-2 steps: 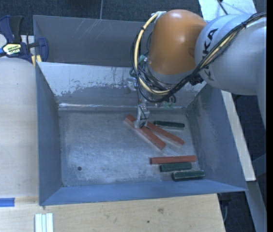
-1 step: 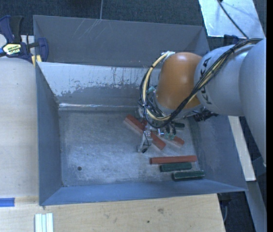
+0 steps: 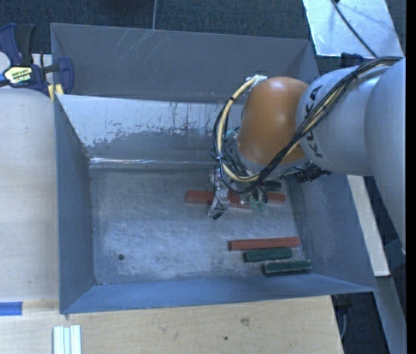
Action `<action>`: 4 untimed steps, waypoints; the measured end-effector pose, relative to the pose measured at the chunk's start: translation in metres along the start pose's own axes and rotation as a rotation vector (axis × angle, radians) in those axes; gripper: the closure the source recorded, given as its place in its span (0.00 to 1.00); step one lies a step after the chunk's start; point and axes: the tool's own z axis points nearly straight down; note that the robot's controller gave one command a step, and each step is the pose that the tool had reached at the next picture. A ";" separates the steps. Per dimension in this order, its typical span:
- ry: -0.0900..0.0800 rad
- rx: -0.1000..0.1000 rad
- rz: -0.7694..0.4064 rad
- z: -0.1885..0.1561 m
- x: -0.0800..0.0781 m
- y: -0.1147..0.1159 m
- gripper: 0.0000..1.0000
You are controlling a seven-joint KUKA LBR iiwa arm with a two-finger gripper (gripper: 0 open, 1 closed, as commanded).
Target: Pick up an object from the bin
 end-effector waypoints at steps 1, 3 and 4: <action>-0.005 0.000 -0.018 -0.116 0.021 -0.002 1.00; 0.002 0.000 -0.215 -0.171 0.001 0.020 1.00; 0.001 0.000 -0.212 -0.171 0.001 0.020 1.00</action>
Offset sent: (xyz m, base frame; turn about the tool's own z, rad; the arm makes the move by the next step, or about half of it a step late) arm -0.0240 0.0000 0.1109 -0.0189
